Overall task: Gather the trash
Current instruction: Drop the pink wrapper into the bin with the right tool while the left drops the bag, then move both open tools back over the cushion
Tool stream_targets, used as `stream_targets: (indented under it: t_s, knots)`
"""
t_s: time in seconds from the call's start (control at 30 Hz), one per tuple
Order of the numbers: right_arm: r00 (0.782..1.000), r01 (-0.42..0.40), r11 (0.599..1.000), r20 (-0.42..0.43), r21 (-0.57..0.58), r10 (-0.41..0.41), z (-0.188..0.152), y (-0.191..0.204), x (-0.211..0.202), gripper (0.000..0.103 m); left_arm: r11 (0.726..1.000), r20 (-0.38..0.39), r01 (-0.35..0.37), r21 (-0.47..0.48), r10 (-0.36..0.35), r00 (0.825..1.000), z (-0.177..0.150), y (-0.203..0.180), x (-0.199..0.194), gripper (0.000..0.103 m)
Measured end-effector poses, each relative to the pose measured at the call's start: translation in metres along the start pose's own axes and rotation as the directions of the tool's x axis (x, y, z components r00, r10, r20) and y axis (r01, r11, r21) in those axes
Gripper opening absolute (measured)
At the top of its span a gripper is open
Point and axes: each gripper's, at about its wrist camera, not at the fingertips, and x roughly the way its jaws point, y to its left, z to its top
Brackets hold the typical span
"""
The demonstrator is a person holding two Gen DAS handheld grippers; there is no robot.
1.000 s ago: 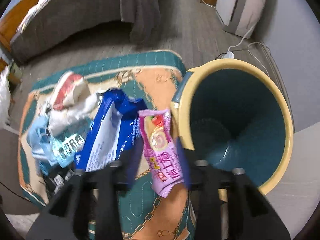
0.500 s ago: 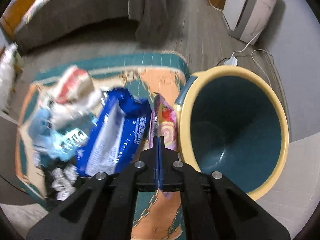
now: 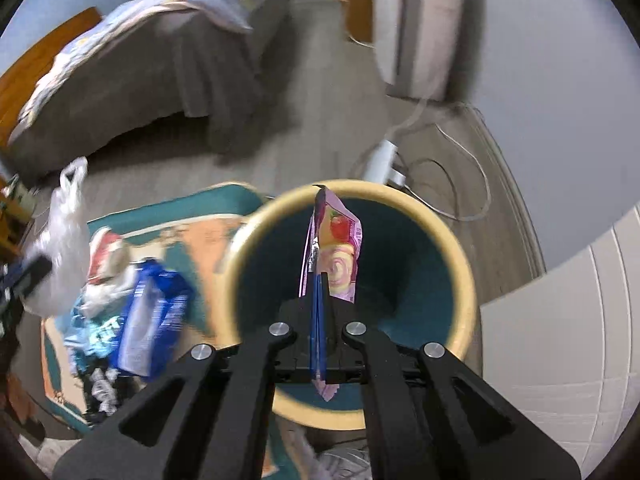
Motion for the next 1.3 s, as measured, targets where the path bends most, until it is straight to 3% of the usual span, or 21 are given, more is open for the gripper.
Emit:
stream_targets:
  t_s: [0.3,0.4,0.43,0.47,0.67,0.87,1.3]
  knots:
    - [0.998,0.006,0.998,-0.064,0.069,-0.001,-0.009,-0.039,0.026,0.002,0.987,-0.095,0.11,0.121,-0.099,0.991,-0.011,-0.077,0.063,0.017]
    - [0.998,0.006,0.997,-0.062,0.079,-0.001,-0.01,-0.046,0.026,0.025,0.985,-0.107,0.117,0.128,-0.103,0.989,-0.012,-0.088,0.073,0.028]
    - [0.998,0.009,0.997,-0.059,0.08,-0.004,-0.01,-0.047,0.026,0.038,0.985,-0.11,0.117,0.125,-0.104,0.989,-0.011,-0.087,0.076,0.04]
    - [0.998,0.011,0.997,-0.055,0.082,-0.006,-0.011,-0.049,0.025,0.043,0.986,-0.109,0.118,0.12,-0.105,0.988,-0.011,-0.088,0.076,0.049]
    - [0.999,0.008,0.995,-0.041,0.104,-0.003,-0.011,-0.057,0.021,0.067,0.993,-0.066,0.089,0.081,-0.084,0.994,-0.008,-0.079,0.068,0.078]
    - [1.0,0.007,0.996,-0.006,0.084,-0.007,-0.005,-0.046,0.013,0.095,0.998,-0.034,0.043,0.046,-0.042,0.999,-0.002,-0.061,0.053,0.093]
    - [0.999,0.008,1.0,0.03,0.014,-0.009,0.002,0.004,-0.001,0.097,0.996,-0.028,-0.083,-0.023,0.082,0.996,-0.013,-0.01,0.006,0.096]
